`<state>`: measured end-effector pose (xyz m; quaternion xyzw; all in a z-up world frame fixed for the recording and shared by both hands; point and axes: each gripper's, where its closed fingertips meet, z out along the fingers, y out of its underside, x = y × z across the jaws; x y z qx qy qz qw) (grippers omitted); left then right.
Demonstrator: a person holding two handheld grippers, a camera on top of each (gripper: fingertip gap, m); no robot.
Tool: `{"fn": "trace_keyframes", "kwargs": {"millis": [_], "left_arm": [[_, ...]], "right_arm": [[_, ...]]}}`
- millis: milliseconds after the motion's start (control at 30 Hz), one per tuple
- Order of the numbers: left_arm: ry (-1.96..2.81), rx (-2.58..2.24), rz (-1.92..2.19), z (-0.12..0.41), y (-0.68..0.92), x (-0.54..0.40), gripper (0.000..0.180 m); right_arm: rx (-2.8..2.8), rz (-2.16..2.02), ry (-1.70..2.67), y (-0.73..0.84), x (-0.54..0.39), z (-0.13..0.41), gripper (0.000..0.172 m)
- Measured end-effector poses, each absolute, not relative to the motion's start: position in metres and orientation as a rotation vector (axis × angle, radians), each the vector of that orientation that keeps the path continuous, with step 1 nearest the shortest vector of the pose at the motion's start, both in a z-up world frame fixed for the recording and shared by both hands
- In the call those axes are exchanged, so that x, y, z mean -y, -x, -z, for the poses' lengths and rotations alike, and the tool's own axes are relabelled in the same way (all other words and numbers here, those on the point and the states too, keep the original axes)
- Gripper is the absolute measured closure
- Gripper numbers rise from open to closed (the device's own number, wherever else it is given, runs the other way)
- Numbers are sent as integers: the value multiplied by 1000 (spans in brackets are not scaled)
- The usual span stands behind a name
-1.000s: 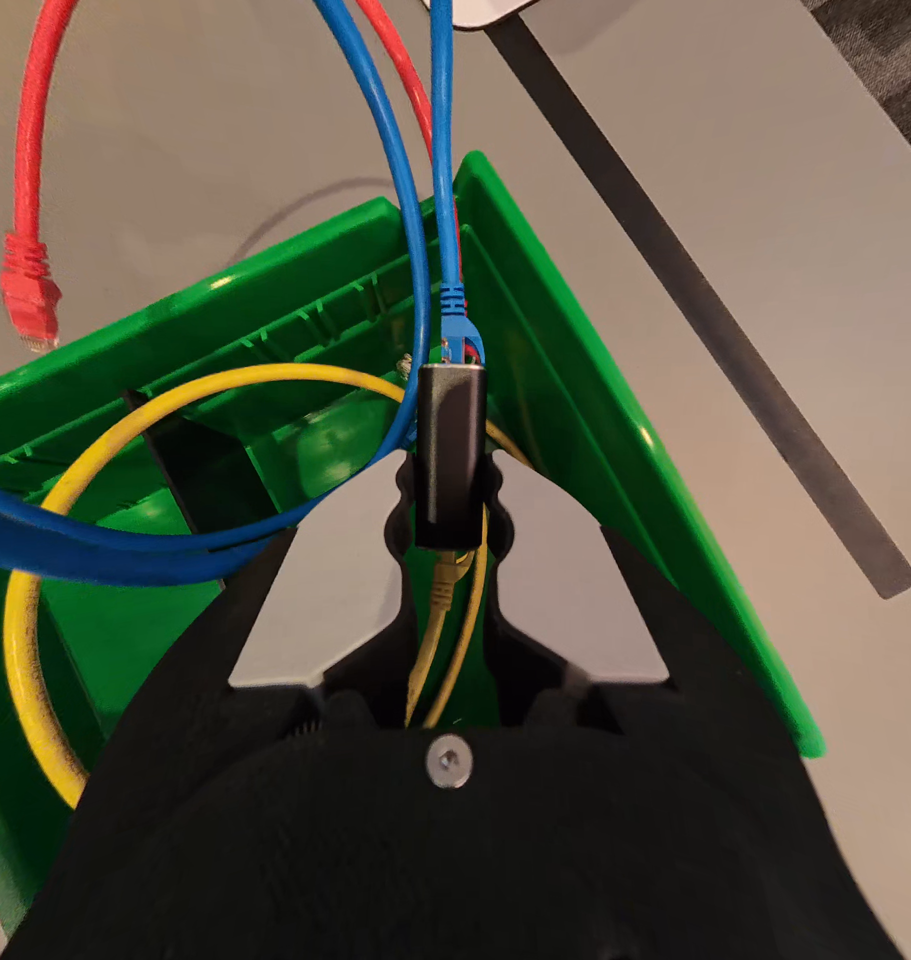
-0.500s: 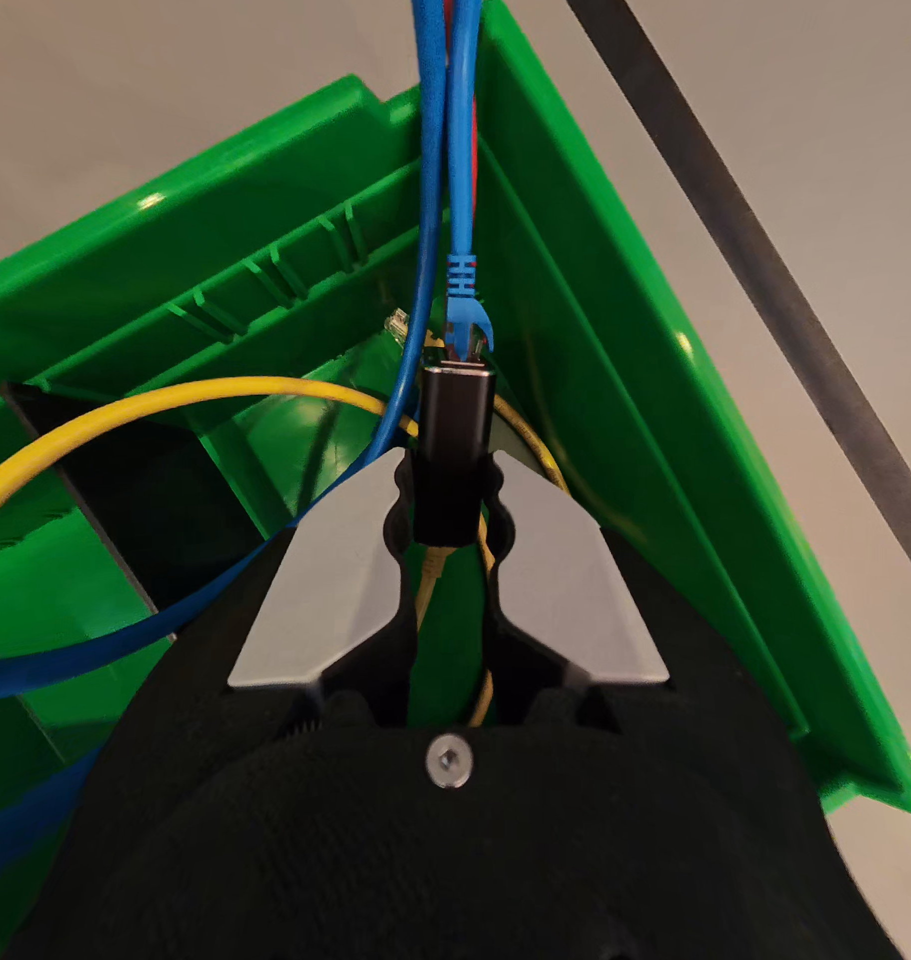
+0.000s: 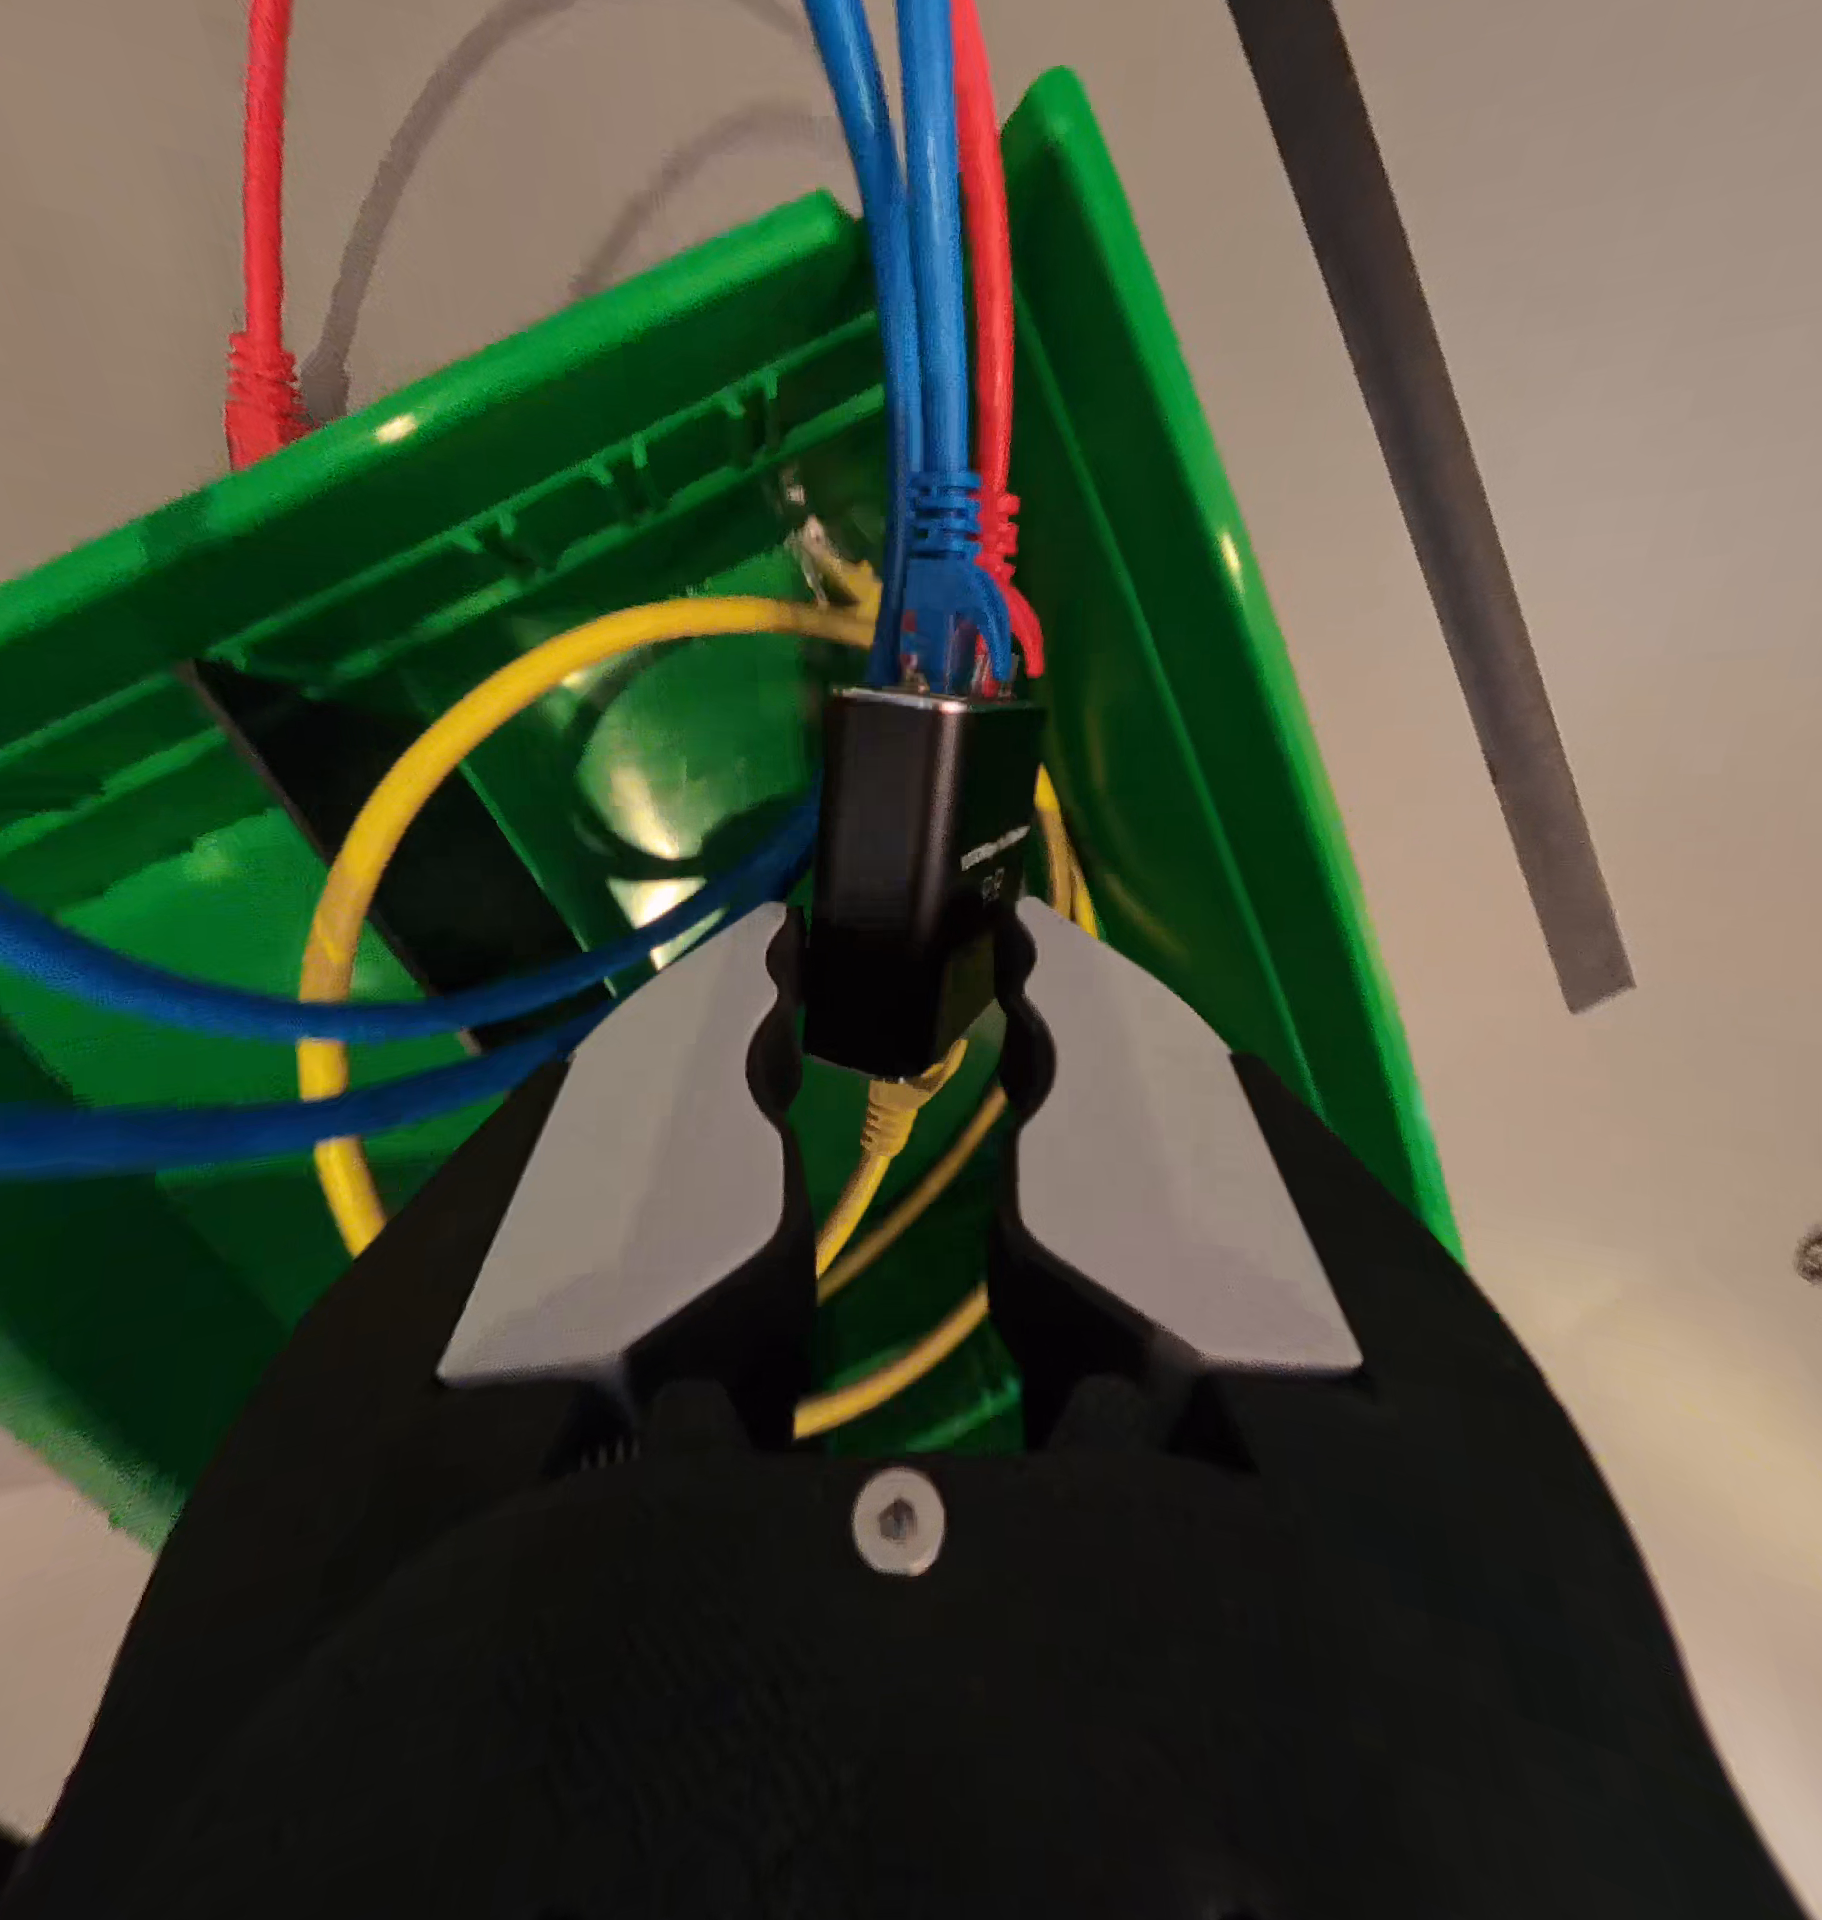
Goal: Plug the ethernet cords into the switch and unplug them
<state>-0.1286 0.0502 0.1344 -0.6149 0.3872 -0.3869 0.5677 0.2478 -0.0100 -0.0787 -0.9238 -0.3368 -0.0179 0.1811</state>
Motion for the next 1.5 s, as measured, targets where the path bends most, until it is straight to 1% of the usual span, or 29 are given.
{"fn": "trace_keyframes", "kwargs": {"millis": [67, 133, 233, 400, 467, 600, 667, 733, 833, 867, 933, 1000, 1067, 1167, 1233, 1267, 1300, 1333, 1367, 1467, 1500], "left_arm": [[1448, -885, 916, -136, 131, -54, 71], [1434, -871, 923, -140, 134, -55, 71], [1426, -868, 941, -144, 136, -53, 71], [1429, -869, 950, -145, 139, -52, 71], [1428, -865, 957, -146, 140, -52, 71], [1429, -844, 961, -149, 144, -54, 71], [1425, -839, 969, -150, 144, -53, 72], [1422, -839, 974, -151, 143, -52, 72], [1422, -861, 968, -148, 139, -48, 71], [1419, -870, 962, -148, 138, -46, 71], [1405, -884, 941, -147, 136, -44, 70], [1381, -908, 926, -149, 134, -40, 70], [1344, -939, 924, -152, 131, -33, 70], [1361, -938, 870, -149, 133, -36, 69], [1380, -930, 880, -148, 135, -37, 71], [1377, -937, 923, -150, 135, -34, 73], [1374, -952, 993, -151, 134, -29, 74], [1365, -981, 1089, -153, 133, -19, 78], [1344, -1024, 1200, -156, 133, -7, 84], [1269, -1124, 1495, -166, 137, 24, 90], [1239, -1148, 1563, -169, 139, 31, 94]], "right_arm": [[997, 97, 2654, -252, 18, 72, 135], [1004, 110, 2690, -254, 25, 66, 137], [972, 97, 2684, -255, 30, 55, 147], [847, 187, 2538, -258, 25, 15, 146], [777, 246, 2439, -252, 24, -10, 146], [508, 341, 2075, -197, 27, -77, 143], [430, 315, 1898, -143, 40, -89, 144], [416, 321, 1860, -93, 48, -67, 144], [406, 409, 1953, -48, 31, -3, 141], [400, 434, 2002, -41, 20, 20, 138], [356, 521, 2107, -44, -6, 61, 127], [281, 625, 2196, -63, -28, 87, 126], [246, 634, 2232, -79, -49, 103, 130], [142, 513, 2317, -92, -64, 125, 138], [90, 448, 2381, -95, -67, 140, 138], [94, 427, 2420, -95, -66, 149, 139], [83, 431, 2417, -97, -67, 150, 149], [92, 432, 2426, -97, -67, 151, 155], [111, 445, 2431, -98, -65, 150, 165], [136, 415, 2431, -92, -60, 139, 165], [145, 408, 2429, -89, -58, 133, 165]]}}
